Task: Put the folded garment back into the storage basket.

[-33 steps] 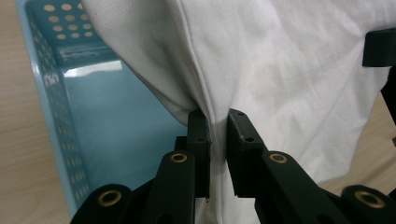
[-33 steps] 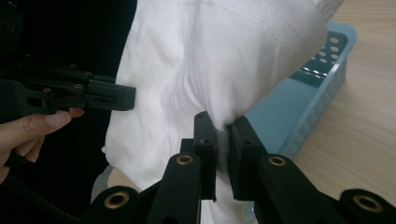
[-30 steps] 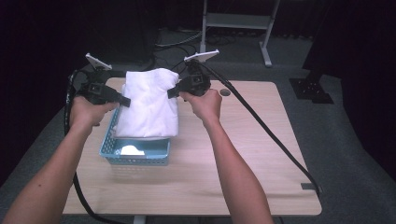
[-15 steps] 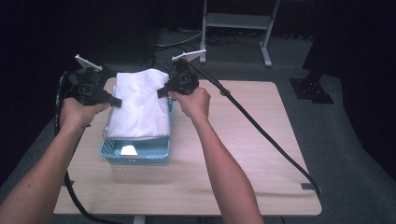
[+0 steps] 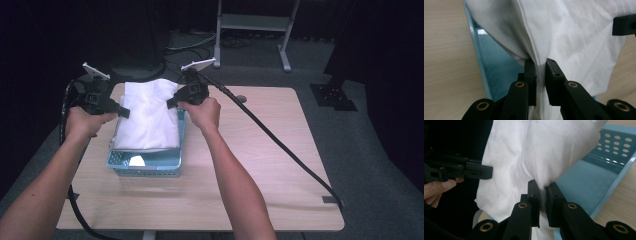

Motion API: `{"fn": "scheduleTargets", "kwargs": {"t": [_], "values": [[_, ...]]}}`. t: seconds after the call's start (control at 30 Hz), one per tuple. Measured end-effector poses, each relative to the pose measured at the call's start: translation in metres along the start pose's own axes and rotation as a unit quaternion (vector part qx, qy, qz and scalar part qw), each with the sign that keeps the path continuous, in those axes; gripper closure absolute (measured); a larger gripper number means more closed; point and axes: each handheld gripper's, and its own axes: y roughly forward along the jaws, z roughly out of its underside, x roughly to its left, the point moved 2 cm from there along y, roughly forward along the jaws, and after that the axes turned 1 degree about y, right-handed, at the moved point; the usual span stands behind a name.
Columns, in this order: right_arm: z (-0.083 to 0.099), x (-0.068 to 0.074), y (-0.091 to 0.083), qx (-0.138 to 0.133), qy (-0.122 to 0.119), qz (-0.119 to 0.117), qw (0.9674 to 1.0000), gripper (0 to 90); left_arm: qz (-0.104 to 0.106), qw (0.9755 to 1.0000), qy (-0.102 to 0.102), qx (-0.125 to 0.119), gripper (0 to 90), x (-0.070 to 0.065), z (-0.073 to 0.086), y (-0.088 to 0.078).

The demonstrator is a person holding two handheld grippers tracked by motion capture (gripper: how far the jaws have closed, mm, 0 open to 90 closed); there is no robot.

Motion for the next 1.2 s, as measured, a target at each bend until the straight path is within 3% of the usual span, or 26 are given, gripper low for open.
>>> {"fn": "scheduleTargets", "kwargs": {"t": [0.53, 1.2], "values": [[0.001, -0.008, 0.015, 0.010, 0.001, 0.006, 0.9999, 83.5, -0.002, 1.0000, -0.001, 0.008, 80.8, 0.009, 0.003, 0.013], [0.008, -0.022, 0.025, 0.019, 0.004, 0.013, 0.9997, 83.5, -0.012, 0.9996, 0.007, 0.023, 80.8, 0.010, 0.006, 0.029]]}}
